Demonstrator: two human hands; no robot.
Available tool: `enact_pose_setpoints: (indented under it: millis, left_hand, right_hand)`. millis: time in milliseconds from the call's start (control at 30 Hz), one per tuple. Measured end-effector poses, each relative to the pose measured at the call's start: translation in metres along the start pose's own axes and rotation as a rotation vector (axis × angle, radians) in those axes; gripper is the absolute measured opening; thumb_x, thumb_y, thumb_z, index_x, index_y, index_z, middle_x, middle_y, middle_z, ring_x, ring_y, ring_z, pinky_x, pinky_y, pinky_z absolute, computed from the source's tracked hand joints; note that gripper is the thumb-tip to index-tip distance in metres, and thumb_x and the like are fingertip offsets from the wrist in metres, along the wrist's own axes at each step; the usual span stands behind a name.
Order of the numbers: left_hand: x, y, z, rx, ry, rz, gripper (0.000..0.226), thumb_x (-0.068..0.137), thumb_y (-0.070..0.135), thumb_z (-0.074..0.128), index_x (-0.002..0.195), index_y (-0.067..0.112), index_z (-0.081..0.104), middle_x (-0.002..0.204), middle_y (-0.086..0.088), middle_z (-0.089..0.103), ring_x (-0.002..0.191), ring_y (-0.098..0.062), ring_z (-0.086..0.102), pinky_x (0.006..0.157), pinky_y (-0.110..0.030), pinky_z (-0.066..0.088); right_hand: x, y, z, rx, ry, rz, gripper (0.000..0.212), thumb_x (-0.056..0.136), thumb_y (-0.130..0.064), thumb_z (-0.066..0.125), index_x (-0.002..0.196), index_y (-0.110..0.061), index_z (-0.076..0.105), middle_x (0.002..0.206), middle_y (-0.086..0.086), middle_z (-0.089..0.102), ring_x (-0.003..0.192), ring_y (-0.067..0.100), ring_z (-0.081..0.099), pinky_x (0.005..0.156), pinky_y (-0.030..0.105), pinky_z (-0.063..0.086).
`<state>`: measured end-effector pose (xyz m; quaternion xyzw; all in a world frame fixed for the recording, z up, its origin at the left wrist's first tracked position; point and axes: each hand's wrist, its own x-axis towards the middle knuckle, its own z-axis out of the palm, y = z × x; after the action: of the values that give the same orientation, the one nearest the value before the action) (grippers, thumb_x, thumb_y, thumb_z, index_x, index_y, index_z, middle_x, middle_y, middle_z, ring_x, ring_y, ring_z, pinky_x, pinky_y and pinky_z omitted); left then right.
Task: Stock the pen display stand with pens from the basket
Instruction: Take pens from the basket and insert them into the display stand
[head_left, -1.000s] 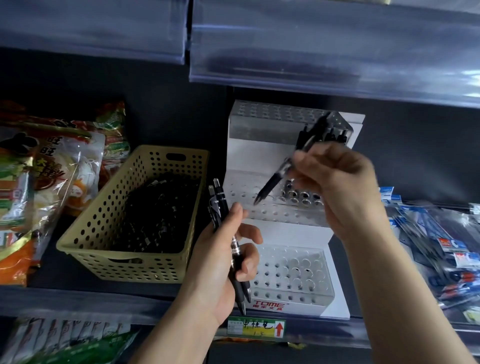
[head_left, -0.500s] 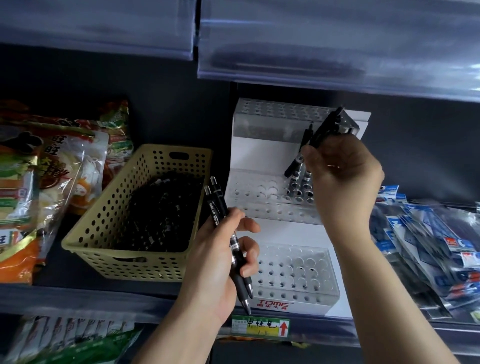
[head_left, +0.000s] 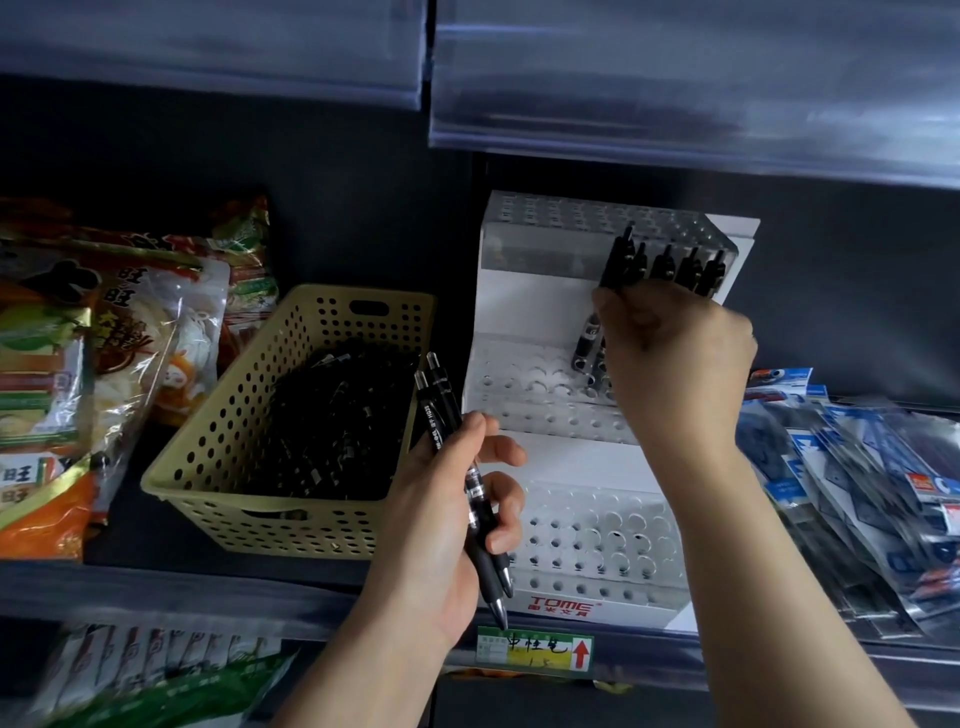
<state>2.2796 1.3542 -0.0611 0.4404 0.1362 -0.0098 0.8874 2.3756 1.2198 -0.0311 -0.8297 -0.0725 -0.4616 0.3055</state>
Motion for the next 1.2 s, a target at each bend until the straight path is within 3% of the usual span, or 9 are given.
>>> enact_pose_setpoints:
  millis: [400, 567, 667, 767, 833, 900, 1033, 1100, 1200]
  left_hand:
    - [0.000, 0.001, -0.004, -0.015, 0.006, 0.002, 0.014, 0.092, 0.019, 0.050, 0.096, 0.007, 0.055, 0.068, -0.006, 0.060, 0.041, -0.014, 0.039, 0.036, -0.018, 0.023]
    - [-0.001, 0.003, -0.002, -0.042, -0.016, -0.021, 0.019, 0.082, 0.017, 0.052, 0.098, 0.008, 0.056, 0.067, -0.006, 0.056, 0.043, -0.014, 0.036, 0.038, -0.019, 0.020]
    - [-0.001, 0.001, -0.001, -0.026, -0.019, -0.016, 0.027, 0.089, 0.007, 0.042, 0.111, 0.006, 0.059, 0.070, -0.006, 0.054, 0.046, -0.014, 0.039, 0.038, -0.019, 0.024]
    - [-0.001, -0.001, 0.001, 0.038, -0.023, 0.021, 0.025, 0.091, 0.001, 0.047, 0.108, 0.005, 0.065, 0.066, -0.004, 0.052, 0.050, -0.014, 0.045, 0.037, -0.021, 0.031]
    - [-0.001, -0.002, 0.000, 0.091, -0.061, 0.048, 0.021, 0.090, 0.004, 0.054, 0.106, 0.006, 0.066, 0.063, -0.003, 0.052, 0.052, -0.015, 0.049, 0.039, -0.024, 0.037]
    - [-0.002, -0.002, -0.001, 0.132, -0.123, 0.061, 0.024, 0.084, 0.011, 0.058, 0.106, 0.004, 0.066, 0.061, -0.002, 0.053, 0.051, -0.014, 0.050, 0.042, -0.025, 0.041]
    - [-0.005, 0.000, 0.002, 0.155, -0.210, 0.074, 0.018, 0.077, 0.019, 0.060, 0.085, 0.003, 0.063, 0.061, -0.004, 0.056, 0.048, -0.016, 0.051, 0.042, -0.025, 0.042]
    - [-0.005, 0.001, 0.003, 0.162, -0.218, 0.080, 0.018, 0.077, 0.021, 0.060, 0.083, 0.004, 0.062, 0.063, -0.006, 0.059, 0.049, -0.017, 0.052, 0.043, -0.026, 0.043]
    - [-0.004, -0.001, 0.003, 0.197, -0.180, 0.086, 0.028, 0.078, 0.027, 0.059, 0.096, 0.006, 0.065, 0.065, -0.006, 0.063, 0.050, -0.018, 0.054, 0.045, -0.027, 0.047]
  right_hand:
    - [0.002, -0.002, 0.003, -0.162, -0.062, 0.015, 0.026, 0.083, -0.025, 0.068, 0.063, -0.009, 0.063, 0.054, 0.011, 0.060, 0.046, 0.025, 0.035, 0.050, 0.013, 0.015]
    - [0.000, -0.003, 0.011, -0.225, -0.102, 0.034, 0.022, 0.086, -0.027, 0.065, 0.074, -0.009, 0.067, 0.063, 0.015, 0.065, 0.053, 0.036, 0.054, 0.054, 0.027, 0.027]
    - [0.001, -0.003, 0.009, -0.249, -0.125, 0.025, 0.023, 0.086, -0.026, 0.065, 0.071, -0.008, 0.065, 0.060, 0.016, 0.062, 0.051, 0.030, 0.041, 0.050, 0.024, 0.022]
    - [0.001, -0.005, 0.003, -0.257, -0.170, 0.048, 0.028, 0.085, -0.031, 0.066, 0.068, -0.008, 0.065, 0.057, 0.011, 0.060, 0.051, 0.028, 0.039, 0.047, 0.023, 0.020]
    - [0.003, -0.009, -0.004, -0.142, -0.196, 0.068, 0.038, 0.084, -0.037, 0.068, 0.059, -0.010, 0.059, 0.046, 0.000, 0.051, 0.048, 0.022, 0.041, 0.045, 0.024, 0.024]
    - [0.007, -0.017, -0.013, 0.101, -0.349, 0.122, 0.042, 0.083, -0.042, 0.068, 0.056, -0.012, 0.059, 0.043, -0.002, 0.050, 0.043, 0.011, 0.043, 0.043, 0.018, 0.028]
    - [0.000, -0.035, -0.026, 0.531, -1.011, 0.288, 0.031, 0.079, -0.038, 0.069, 0.067, -0.009, 0.069, 0.051, -0.004, 0.059, 0.048, 0.001, 0.050, 0.052, 0.010, 0.037]
    - [-0.005, -0.035, -0.025, 0.664, -1.072, 0.331, 0.035, 0.077, -0.033, 0.069, 0.066, -0.001, 0.063, 0.053, 0.000, 0.053, 0.050, 0.004, 0.047, 0.051, 0.009, 0.036]
    - [-0.004, -0.034, -0.023, 0.761, -0.944, 0.458, 0.026, 0.068, -0.036, 0.071, 0.062, -0.012, 0.061, 0.052, -0.005, 0.054, 0.047, 0.002, 0.048, 0.045, 0.008, 0.035]
